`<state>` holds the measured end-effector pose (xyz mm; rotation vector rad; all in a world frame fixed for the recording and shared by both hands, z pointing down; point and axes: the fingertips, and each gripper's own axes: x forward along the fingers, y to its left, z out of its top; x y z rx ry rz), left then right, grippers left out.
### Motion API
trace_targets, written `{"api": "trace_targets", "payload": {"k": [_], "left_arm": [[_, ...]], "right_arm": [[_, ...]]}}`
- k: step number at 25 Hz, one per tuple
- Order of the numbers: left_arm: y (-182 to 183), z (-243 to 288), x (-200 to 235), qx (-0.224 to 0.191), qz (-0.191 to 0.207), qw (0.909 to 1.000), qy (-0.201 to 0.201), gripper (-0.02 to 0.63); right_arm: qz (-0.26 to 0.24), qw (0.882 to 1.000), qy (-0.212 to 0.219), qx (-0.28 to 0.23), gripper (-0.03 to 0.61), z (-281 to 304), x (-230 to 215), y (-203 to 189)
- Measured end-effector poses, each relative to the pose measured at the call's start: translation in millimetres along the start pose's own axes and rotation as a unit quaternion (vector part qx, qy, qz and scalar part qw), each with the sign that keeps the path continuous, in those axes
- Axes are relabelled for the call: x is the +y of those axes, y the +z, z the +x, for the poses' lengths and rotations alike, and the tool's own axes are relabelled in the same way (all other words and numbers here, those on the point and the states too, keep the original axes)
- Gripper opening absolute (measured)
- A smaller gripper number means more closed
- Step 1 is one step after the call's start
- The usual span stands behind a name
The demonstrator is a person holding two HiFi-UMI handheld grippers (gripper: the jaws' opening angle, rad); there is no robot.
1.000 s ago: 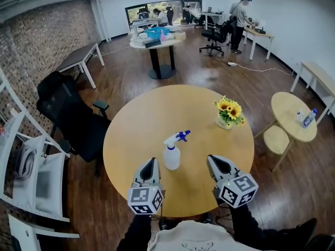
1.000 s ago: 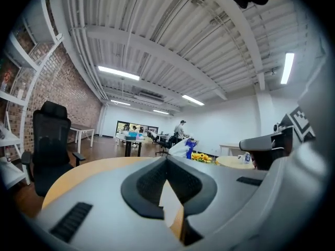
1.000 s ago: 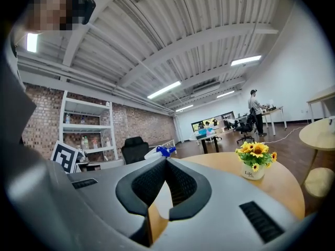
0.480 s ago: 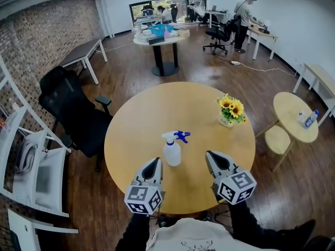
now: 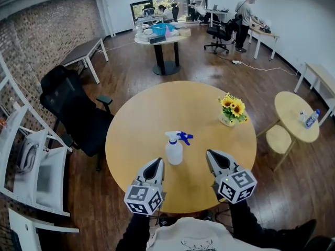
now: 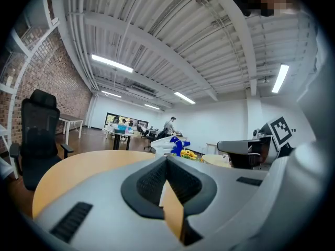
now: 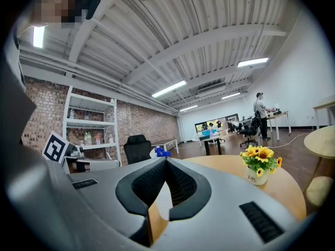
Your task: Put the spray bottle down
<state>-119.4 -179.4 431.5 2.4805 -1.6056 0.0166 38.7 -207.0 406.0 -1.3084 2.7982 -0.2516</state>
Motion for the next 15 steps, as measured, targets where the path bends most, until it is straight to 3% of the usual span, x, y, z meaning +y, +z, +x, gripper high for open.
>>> {"api": "trace_targets", "payload": {"k": [15], "left_arm": [[-2.4, -0.8, 1.6, 0.009, -0.001, 1.0, -0.004, -0.014]], "right_arm": [[-0.002, 1.0, -0.004, -0.001, -0.029, 1.9, -1.1, 4.3]]}}
